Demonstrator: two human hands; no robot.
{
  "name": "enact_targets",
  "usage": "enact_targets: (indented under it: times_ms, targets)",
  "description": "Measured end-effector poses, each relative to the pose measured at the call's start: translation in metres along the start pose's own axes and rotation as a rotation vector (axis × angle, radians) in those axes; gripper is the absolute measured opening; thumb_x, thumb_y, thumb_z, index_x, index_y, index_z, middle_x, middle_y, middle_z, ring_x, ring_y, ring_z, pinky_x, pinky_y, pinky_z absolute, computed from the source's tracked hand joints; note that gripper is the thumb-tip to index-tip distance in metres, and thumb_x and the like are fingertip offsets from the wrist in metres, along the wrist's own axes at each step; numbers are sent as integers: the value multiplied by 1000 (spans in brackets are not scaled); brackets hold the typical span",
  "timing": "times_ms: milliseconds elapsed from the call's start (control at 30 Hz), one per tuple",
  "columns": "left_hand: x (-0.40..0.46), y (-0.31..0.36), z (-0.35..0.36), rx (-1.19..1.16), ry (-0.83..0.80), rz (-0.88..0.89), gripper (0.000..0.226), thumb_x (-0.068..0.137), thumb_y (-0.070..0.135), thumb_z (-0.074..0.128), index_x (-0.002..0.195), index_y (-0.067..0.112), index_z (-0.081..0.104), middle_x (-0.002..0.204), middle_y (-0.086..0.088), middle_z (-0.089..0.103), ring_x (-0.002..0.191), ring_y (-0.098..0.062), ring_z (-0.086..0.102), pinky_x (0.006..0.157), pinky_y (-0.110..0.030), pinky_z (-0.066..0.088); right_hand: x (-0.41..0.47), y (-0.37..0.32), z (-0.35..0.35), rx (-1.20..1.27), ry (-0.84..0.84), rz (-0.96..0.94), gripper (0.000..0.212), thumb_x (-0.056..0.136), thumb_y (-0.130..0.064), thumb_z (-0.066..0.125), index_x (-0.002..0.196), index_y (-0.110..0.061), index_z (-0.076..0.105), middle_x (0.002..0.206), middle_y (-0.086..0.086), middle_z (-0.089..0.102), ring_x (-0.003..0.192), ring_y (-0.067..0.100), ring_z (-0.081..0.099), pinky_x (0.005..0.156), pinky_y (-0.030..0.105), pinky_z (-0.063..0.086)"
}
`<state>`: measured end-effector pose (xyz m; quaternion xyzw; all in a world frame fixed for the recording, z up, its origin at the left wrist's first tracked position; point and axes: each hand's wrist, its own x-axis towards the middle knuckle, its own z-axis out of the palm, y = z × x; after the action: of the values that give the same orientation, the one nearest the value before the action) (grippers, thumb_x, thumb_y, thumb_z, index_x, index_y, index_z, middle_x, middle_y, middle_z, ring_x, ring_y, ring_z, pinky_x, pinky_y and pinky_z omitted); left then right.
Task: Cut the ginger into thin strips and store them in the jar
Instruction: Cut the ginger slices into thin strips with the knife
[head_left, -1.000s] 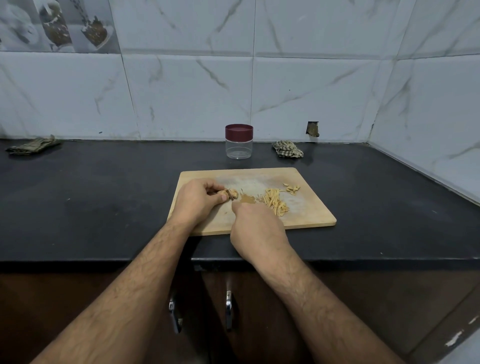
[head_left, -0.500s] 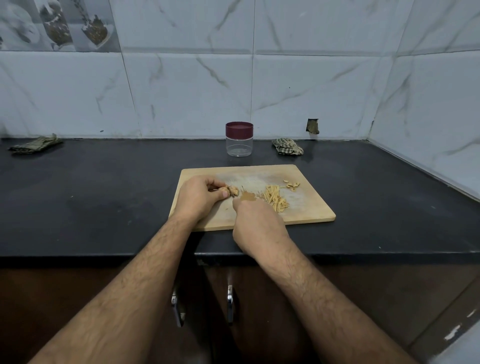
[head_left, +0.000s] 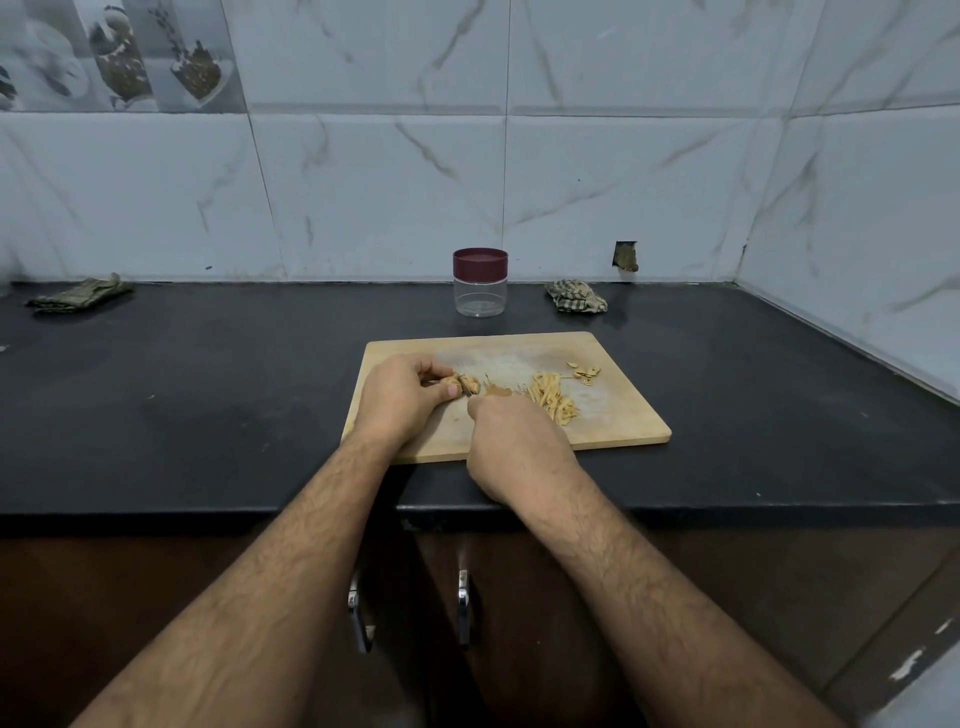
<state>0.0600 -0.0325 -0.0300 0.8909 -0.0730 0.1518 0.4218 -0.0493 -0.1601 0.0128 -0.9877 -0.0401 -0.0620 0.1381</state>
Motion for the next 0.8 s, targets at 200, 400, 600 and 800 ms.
enact_targets:
  times_ms: [200, 400, 600, 800]
  targets:
    - [0, -2, 2, 8, -8, 24, 16, 82, 24, 79, 98, 22, 77, 92, 9, 75, 91, -8, 68, 88, -30, 52, 1, -3, -2, -4, -21, 15, 38, 91, -5, 51, 127, -16, 57, 120, 8, 57, 110, 26, 56, 73, 32, 40]
    - [2, -2, 2, 27, -3, 23, 16, 83, 26, 78, 98, 20, 77, 93, 8, 74, 90, -8, 67, 78, -22, 47, -3, -3, 0, -9, -50, 13, 34, 91, -6, 54, 124, -15, 58, 106, 7, 56, 93, 22, 52, 72, 31, 42]
    - [1, -2, 1, 41, -13, 22, 15, 85, 26, 76, 99, 21, 76, 92, 8, 73, 89, -7, 65, 74, -20, 43, -12, 0, 2, 19, -41, 14, 42, 92, -6, 51, 134, -15, 53, 111, 10, 61, 96, 23, 55, 72, 32, 43]
    - [0, -2, 0, 28, -15, 19, 17, 85, 25, 76, 102, 19, 75, 95, 6, 73, 91, -10, 65, 76, -21, 43, -19, 5, 2, 90, 3, 24, 51, 91, -7, 48, 140, -20, 51, 116, 8, 63, 107, 27, 58, 79, 33, 46]
